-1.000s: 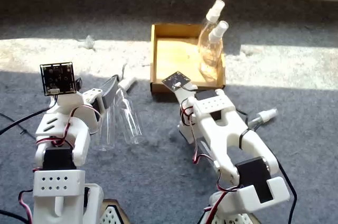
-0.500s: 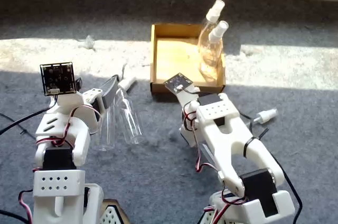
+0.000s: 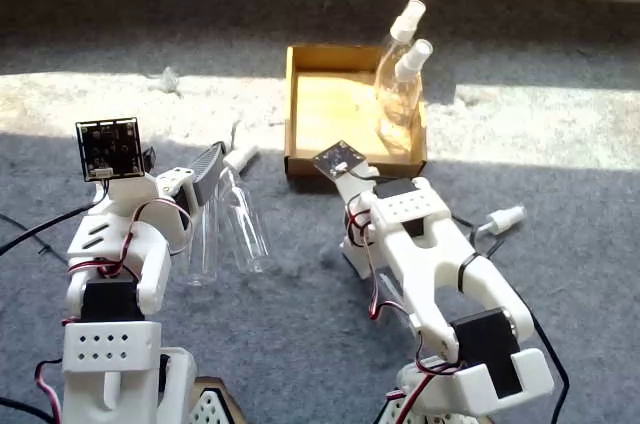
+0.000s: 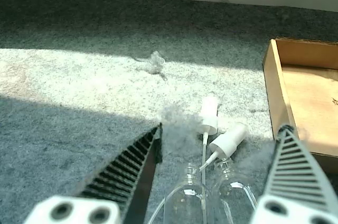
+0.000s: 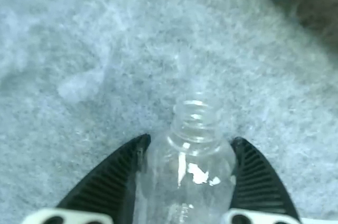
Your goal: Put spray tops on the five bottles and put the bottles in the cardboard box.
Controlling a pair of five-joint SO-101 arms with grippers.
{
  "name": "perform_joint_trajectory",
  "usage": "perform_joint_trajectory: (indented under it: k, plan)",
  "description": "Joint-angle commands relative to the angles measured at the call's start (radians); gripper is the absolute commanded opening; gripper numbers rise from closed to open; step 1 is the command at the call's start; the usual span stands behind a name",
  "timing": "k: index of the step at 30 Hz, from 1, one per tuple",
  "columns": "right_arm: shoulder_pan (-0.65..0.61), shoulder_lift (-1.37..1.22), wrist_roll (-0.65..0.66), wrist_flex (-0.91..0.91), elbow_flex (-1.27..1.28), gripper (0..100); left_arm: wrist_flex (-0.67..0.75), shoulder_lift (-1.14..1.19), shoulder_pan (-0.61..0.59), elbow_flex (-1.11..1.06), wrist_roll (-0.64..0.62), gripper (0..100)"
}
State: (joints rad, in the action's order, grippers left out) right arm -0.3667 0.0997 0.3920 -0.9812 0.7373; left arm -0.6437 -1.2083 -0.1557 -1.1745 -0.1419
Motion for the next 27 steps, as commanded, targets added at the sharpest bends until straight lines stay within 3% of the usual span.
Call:
perform_joint_trajectory:
  k: [1,5,7,13,17,24,27]
  plan:
    - [-0.007,0.012,0.0,0.005,-0.007,8.4,0.02,0.004,0.015,0.01,-0.006,30]
    - [0.001,0.025,-0.075,0.002,-0.008,0.1,0.02,0.004,0.007,0.019,-0.006,30]
    - [0.021,0.082,-0.104,0.002,-0.01,0.5,0.018,0.005,0.002,0.033,-0.006,30]
    - [0.058,0.464,-0.199,0.021,-0.002,0.4,-0.06,0.087,-0.081,0.151,-0.003,30]
    - [0.065,0.771,-0.247,0.151,0.15,0.4,-0.198,0.369,-0.084,0.361,0.005,30]
    - [0.065,1.283,-0.245,0.469,0.63,0.4,-0.476,0.883,-0.065,0.862,0.264,30]
    - [0.068,1.443,-0.245,0.516,0.797,0.4,-0.6,1.099,-0.065,1.122,0.288,30]
